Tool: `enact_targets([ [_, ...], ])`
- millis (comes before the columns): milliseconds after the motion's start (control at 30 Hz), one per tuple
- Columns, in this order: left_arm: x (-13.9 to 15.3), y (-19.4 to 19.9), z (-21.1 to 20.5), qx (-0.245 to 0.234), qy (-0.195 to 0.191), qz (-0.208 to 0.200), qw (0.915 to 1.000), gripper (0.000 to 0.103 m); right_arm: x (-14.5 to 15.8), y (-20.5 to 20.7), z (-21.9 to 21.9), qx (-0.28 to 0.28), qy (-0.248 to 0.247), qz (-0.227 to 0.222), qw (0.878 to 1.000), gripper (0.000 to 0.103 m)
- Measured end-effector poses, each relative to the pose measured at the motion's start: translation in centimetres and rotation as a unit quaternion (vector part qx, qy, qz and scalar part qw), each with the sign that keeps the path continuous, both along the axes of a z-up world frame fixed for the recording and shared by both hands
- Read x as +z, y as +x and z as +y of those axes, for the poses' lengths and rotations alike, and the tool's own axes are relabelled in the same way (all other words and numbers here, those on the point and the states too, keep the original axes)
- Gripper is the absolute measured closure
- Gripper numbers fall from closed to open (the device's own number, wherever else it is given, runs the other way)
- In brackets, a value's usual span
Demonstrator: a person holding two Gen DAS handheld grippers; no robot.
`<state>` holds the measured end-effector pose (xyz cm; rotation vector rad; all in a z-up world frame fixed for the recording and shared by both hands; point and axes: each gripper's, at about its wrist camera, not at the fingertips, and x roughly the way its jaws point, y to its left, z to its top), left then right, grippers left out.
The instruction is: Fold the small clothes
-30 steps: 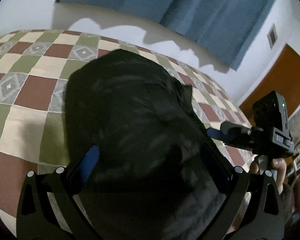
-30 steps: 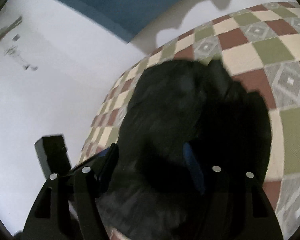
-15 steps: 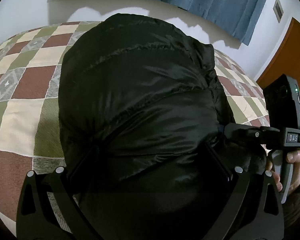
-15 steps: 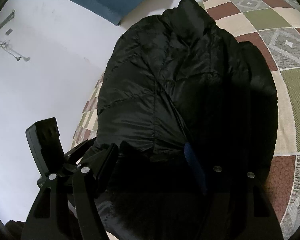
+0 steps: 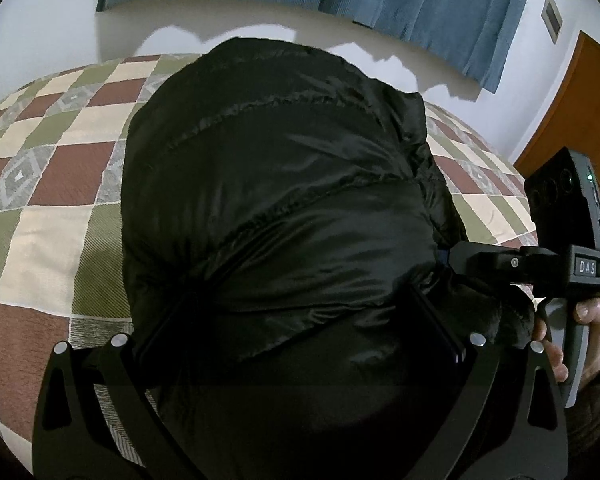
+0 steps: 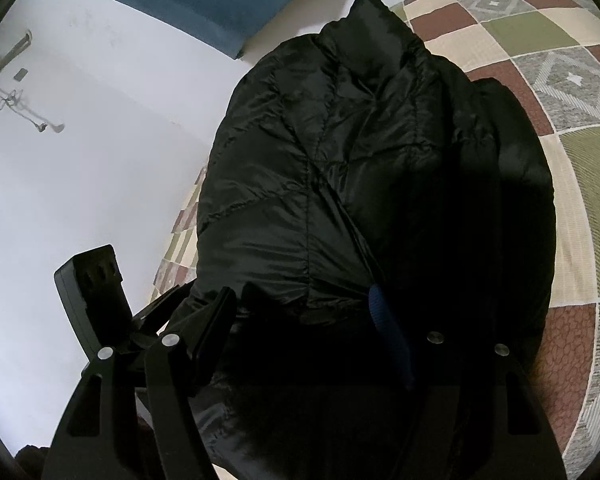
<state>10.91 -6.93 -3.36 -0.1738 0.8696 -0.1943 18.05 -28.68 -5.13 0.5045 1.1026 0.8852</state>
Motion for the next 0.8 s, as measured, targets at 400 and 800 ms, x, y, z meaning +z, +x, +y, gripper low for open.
enact_targets([
  [400,0.5,-0.7,0.4,0.012,-0.014,-0.016,0.9997,0.003,-0.3,-0.7,-1.9,-0.025,0.043,0.023,0.998,0.034],
  [800,1.7,-3.1,1.1,0.049,-0.036,0.001,0.9982,0.003,0.7,-2.6,-3.8,-0.059,0.037,0.033,0.997,0.026],
])
